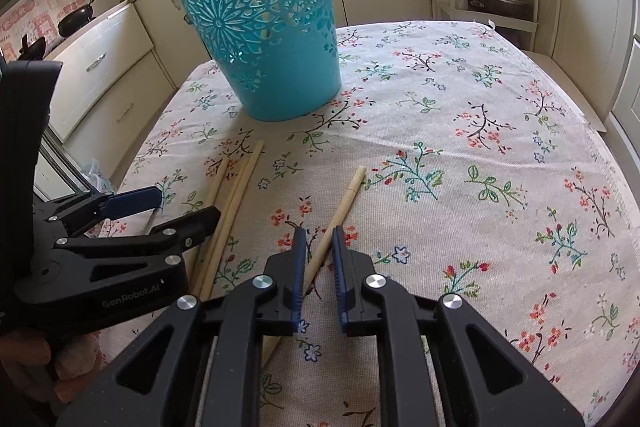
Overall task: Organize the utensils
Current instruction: 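Close the left tool on a skewer from the pile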
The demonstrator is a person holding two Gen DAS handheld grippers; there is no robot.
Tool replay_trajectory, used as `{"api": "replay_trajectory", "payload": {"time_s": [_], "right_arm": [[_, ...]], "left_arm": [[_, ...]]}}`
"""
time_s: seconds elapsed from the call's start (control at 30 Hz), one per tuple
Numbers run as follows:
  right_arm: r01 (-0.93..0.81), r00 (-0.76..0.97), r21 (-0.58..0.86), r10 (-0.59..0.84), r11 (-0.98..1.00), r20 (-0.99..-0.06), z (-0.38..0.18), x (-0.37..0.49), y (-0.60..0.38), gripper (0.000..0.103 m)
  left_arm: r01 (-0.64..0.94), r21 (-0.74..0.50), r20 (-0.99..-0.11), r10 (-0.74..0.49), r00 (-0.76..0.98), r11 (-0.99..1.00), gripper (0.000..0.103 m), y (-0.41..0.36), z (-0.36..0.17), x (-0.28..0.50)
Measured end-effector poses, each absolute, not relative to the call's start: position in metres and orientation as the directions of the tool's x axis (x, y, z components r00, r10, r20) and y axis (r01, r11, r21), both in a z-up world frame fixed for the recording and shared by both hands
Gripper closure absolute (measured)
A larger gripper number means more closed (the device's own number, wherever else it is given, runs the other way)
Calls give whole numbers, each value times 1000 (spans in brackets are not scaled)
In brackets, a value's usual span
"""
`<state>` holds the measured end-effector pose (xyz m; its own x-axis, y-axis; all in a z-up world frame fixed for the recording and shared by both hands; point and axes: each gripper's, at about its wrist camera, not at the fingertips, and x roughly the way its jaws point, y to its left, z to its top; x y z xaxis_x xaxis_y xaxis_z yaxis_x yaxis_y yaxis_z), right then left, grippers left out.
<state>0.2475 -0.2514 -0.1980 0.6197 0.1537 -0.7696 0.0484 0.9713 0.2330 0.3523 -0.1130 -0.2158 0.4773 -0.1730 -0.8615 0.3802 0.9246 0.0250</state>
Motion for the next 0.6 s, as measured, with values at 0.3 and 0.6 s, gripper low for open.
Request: {"api": "replay_trajectory", "payload": {"time_s": [0.3, 0.6], "right_arm": [[-37, 583, 152, 145, 988, -800, -197, 263, -251, 91], [-79, 562, 162, 178, 984, -808, -198, 258, -269, 91]], "left_arm": [[436, 15, -851, -218, 478, 900, 65, -120, -213, 347], [524, 1, -849, -276, 450, 852, 98, -131, -211, 343]]}}
